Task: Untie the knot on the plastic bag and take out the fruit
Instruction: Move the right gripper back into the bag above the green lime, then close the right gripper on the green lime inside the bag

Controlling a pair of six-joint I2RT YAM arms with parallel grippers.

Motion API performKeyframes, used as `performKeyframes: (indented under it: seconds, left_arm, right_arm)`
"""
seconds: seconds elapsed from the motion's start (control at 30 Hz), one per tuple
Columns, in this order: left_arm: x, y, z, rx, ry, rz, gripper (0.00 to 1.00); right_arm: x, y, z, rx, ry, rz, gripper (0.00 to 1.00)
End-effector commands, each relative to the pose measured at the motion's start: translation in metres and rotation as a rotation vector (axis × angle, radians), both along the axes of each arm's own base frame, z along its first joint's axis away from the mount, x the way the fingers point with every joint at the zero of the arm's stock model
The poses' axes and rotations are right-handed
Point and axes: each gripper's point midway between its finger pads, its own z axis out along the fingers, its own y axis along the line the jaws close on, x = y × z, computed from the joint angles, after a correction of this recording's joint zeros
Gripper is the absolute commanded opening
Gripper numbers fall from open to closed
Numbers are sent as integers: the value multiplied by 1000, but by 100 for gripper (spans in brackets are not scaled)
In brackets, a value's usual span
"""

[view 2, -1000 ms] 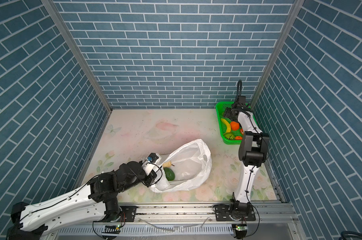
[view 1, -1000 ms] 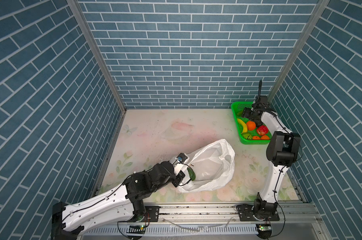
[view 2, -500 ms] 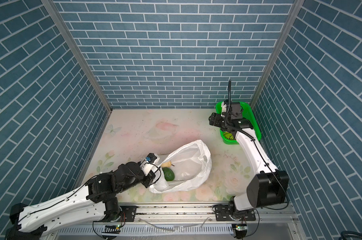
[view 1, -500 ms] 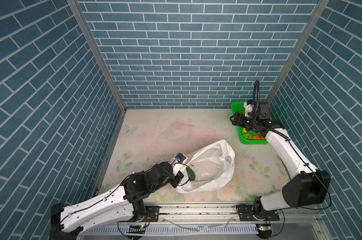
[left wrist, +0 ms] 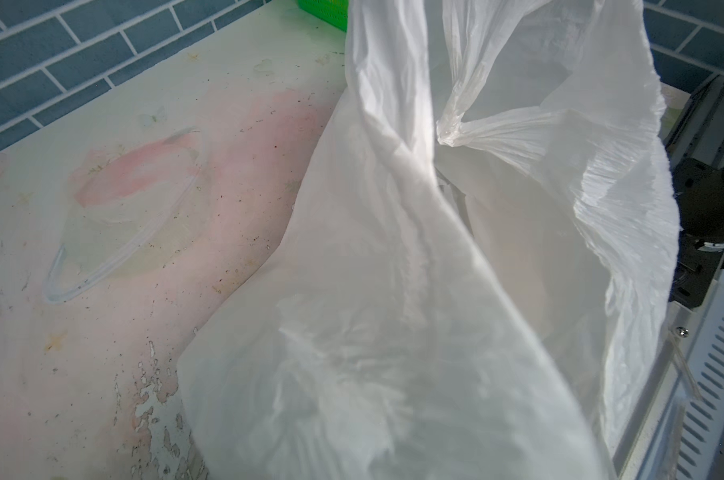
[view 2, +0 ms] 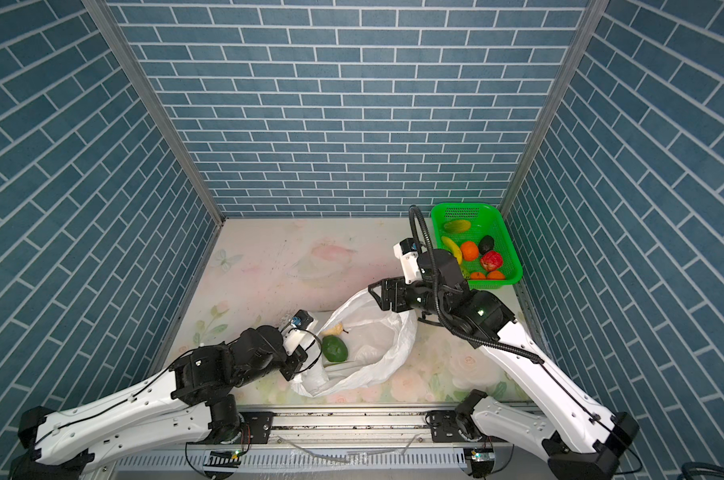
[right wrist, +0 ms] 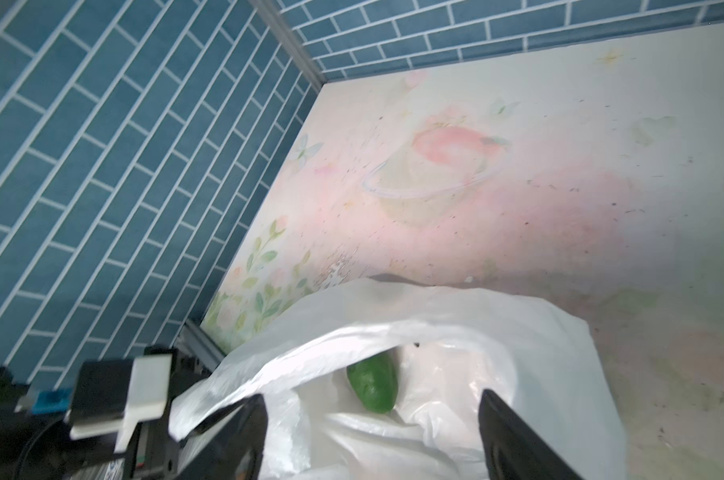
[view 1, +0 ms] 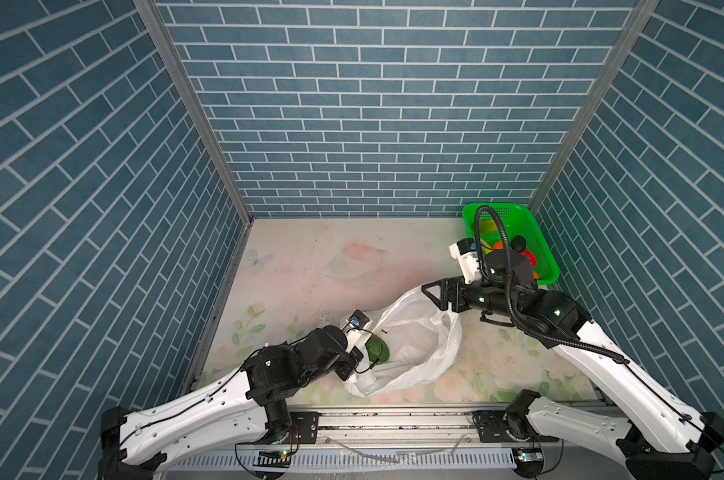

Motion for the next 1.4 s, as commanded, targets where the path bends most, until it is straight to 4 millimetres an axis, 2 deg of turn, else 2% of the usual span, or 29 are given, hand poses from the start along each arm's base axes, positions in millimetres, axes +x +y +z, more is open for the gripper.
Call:
performKeyframes:
  seconds: [0.0, 0.13, 0.3, 0.57, 0.7, 0.73, 0.87, 1.07, 1.2, 1.37]
  left_arm:
    - [2, 1, 9, 6, -2, 19, 0]
    - [5, 3, 10, 4, -3, 41, 0]
    - [7, 7, 9, 3, -8, 66, 0]
    - [9, 10, 3, -4, -1, 99, 0]
    - [14, 13, 8, -39, -23, 144, 0]
    - [15, 15, 0, -24, -20, 151, 0]
    - [20, 18, 1, -29, -47, 181, 0]
    - [27, 16, 2, -24, -81, 200, 0]
    - [28, 18, 2, -21, -89, 211, 0]
    - [21, 19, 0, -5, -57, 176, 0]
  right_arm:
    - [-22, 1, -21, -49, 35, -3, 79]
    - [-48, 14, -35, -86, 17, 71, 78]
    - [-61, 40, -65, -160, -20, 157, 78]
    - [-55, 78, -123, -220, -56, 214, 74]
    - [-53, 85, -152, -249, -85, 214, 73]
    - [-52, 86, -157, -258, -89, 209, 73]
    - [-53, 91, -182, -302, -108, 204, 71]
    - [-60, 102, -221, -324, -53, 203, 70]
    - [-61, 108, -235, -324, -19, 182, 73]
    - [-43, 117, -230, -314, -51, 99, 81]
